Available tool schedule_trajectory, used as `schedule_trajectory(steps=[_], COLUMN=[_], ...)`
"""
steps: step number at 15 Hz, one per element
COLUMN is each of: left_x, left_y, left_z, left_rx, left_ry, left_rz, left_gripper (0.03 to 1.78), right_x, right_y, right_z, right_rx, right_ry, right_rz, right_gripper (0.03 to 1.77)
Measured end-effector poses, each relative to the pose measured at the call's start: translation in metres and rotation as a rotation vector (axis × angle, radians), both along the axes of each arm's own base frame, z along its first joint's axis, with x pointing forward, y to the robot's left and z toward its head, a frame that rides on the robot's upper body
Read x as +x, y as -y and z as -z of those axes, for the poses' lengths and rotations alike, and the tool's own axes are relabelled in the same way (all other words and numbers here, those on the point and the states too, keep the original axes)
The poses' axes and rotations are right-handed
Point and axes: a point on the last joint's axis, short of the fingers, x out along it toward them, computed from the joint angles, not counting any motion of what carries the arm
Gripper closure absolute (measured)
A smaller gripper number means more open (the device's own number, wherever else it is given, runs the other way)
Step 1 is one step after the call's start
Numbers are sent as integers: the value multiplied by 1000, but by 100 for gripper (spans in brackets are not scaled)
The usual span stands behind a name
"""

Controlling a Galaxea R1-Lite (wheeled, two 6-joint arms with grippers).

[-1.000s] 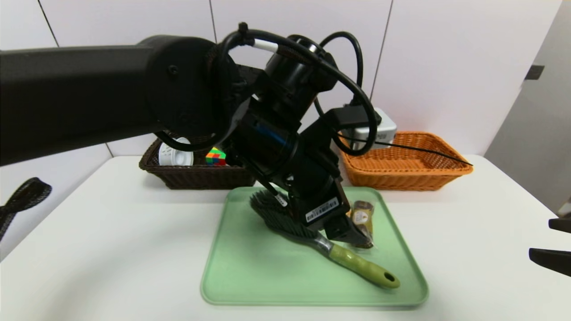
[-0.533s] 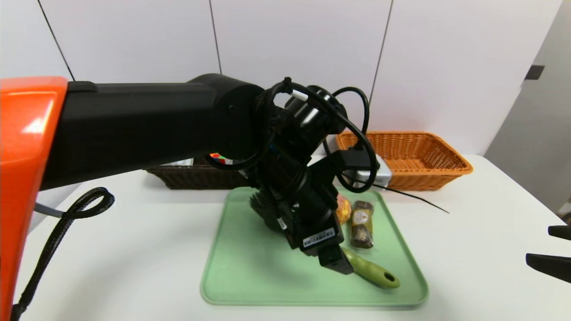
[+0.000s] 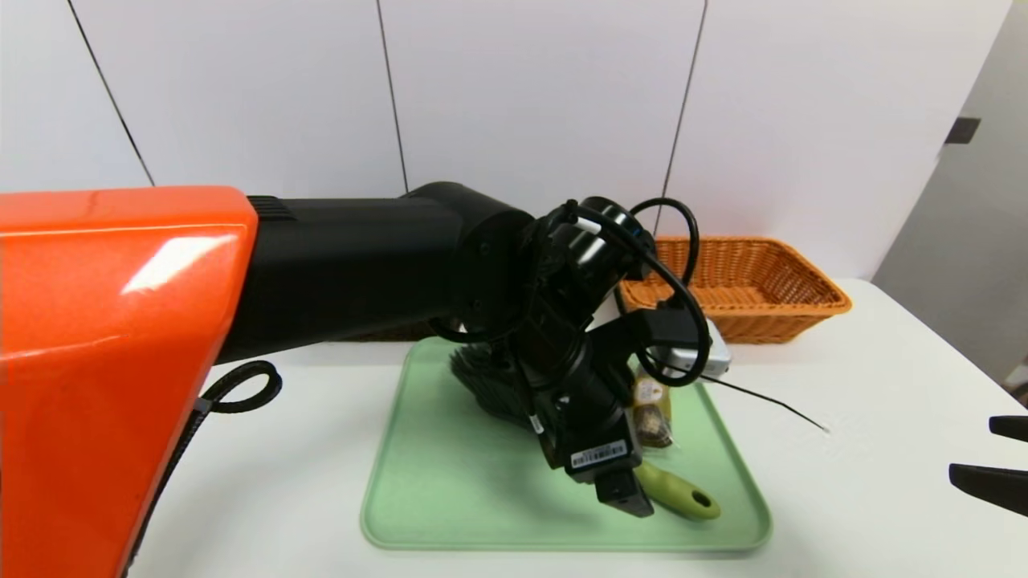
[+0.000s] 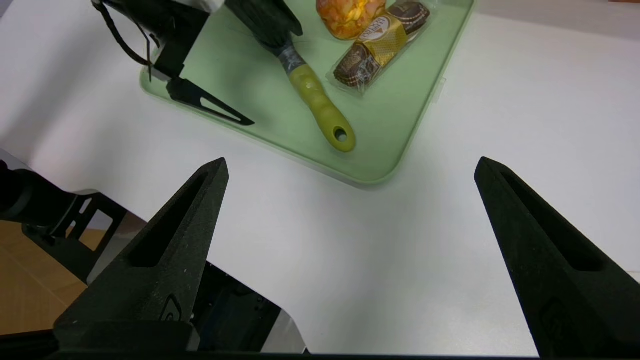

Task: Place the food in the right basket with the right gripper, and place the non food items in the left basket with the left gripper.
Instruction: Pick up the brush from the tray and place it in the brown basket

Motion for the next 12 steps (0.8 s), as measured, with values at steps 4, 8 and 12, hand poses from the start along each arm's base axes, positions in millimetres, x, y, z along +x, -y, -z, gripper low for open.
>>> schedule_trajectory(steps=[4,8,12], left_x=[-2,-1,2], left_y=[9,18,23], left_z=[10,20,33], left_rx=[14,12,28], left_ry=[-16,-14,-22], left_rz=[22,35,39], left_gripper=[12,12,12], right_x=[-2,-4,-4], right_y=[0,1,1], right_z=[1,3,5], right_rx=[14,13,12], right_ry=[-5,-8,-13], right_rz=[9,11,13], right_gripper=[10,10,10])
